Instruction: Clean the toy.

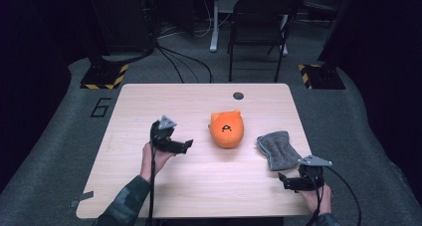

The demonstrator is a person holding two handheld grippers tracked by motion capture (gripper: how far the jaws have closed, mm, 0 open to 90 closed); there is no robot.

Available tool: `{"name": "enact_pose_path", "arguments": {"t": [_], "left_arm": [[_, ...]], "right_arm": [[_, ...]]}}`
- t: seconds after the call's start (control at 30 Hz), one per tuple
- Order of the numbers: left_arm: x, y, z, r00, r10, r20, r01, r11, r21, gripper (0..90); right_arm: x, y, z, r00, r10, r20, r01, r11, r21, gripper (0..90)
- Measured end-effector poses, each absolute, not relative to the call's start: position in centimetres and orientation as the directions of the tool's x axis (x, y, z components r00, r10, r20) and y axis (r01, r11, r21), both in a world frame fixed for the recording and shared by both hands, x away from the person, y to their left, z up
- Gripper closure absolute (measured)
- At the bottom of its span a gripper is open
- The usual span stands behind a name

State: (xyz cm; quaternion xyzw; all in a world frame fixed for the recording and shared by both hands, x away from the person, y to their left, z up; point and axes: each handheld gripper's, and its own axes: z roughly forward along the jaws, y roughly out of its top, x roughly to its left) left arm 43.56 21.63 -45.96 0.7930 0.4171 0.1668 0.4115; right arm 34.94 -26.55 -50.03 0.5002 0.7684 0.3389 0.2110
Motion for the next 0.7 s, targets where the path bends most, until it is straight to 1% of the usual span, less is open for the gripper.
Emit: {"name": "enact_pose_path", "arguments": {"t": [0.03, 0.07, 0.1, 0.17, 0.2, 0.23, 0.27, 0.3, 0.37, 0.5, 0.7], "left_arm": [[42.9, 22.8, -47.3, 0.583, 0.810, -0.066, 0.539, -0.325, 0.777, 0.7], [42.5, 23.4, -48.2, 0.572, 0.817, -0.072, 0.549, -0.316, 0.774, 0.4], [42.0, 24.1, -49.3, 0.560, 0.825, -0.081, 0.561, -0.305, 0.770, 0.2], [41.5, 25.3, -51.4, 0.543, 0.836, -0.074, 0.599, -0.325, 0.731, 0.2], [41.5, 25.8, -52.3, 0.537, 0.838, -0.096, 0.618, -0.313, 0.721, 0.0], [41.3, 26.2, -52.8, 0.530, 0.844, -0.083, 0.610, -0.312, 0.729, 0.0], [41.1, 26.4, -53.0, 0.512, 0.857, -0.057, 0.602, -0.311, 0.735, 0.3], [41.1, 26.6, -52.9, 0.507, 0.861, -0.050, 0.606, -0.315, 0.730, 0.1], [40.9, 27.0, -52.9, 0.498, 0.866, -0.053, 0.610, -0.306, 0.731, 0.1], [40.9, 27.0, -53.0, 0.518, 0.855, 0.013, 0.595, -0.371, 0.713, 0.0], [40.9, 27.0, -53.0, 0.521, 0.853, 0.013, 0.594, -0.374, 0.713, 0.0]], "right_arm": [[34.7, -26.6, -50.5, -0.430, 0.903, 0.011, 0.627, 0.290, 0.724, 0.0], [34.3, -26.6, -51.0, -0.444, 0.896, -0.015, 0.631, 0.325, 0.705, 0.0], [34.1, -26.5, -51.3, -0.448, 0.894, -0.019, 0.632, 0.332, 0.701, 0.0], [33.9, -26.3, -52.1, -0.474, 0.879, -0.050, 0.622, 0.375, 0.687, 0.0], [34.0, -26.3, -52.3, -0.476, 0.878, -0.047, 0.634, 0.379, 0.674, 0.0], [34.1, -26.3, -52.5, -0.472, 0.881, -0.031, 0.631, 0.362, 0.686, 0.0], [34.2, -26.5, -52.5, -0.486, 0.874, -0.030, 0.627, 0.372, 0.684, 0.0], [34.2, -26.6, -52.6, -0.494, 0.869, -0.038, 0.612, 0.378, 0.695, 0.0], [34.4, -26.7, -52.9, -0.490, 0.872, 0.003, 0.613, 0.342, 0.712, 0.0], [34.6, -26.9, -53.0, -0.496, 0.869, 0.001, 0.610, 0.348, 0.712, 0.0], [34.6, -26.8, -53.0, -0.493, 0.870, 0.000, 0.610, 0.346, 0.713, 0.0]]}}
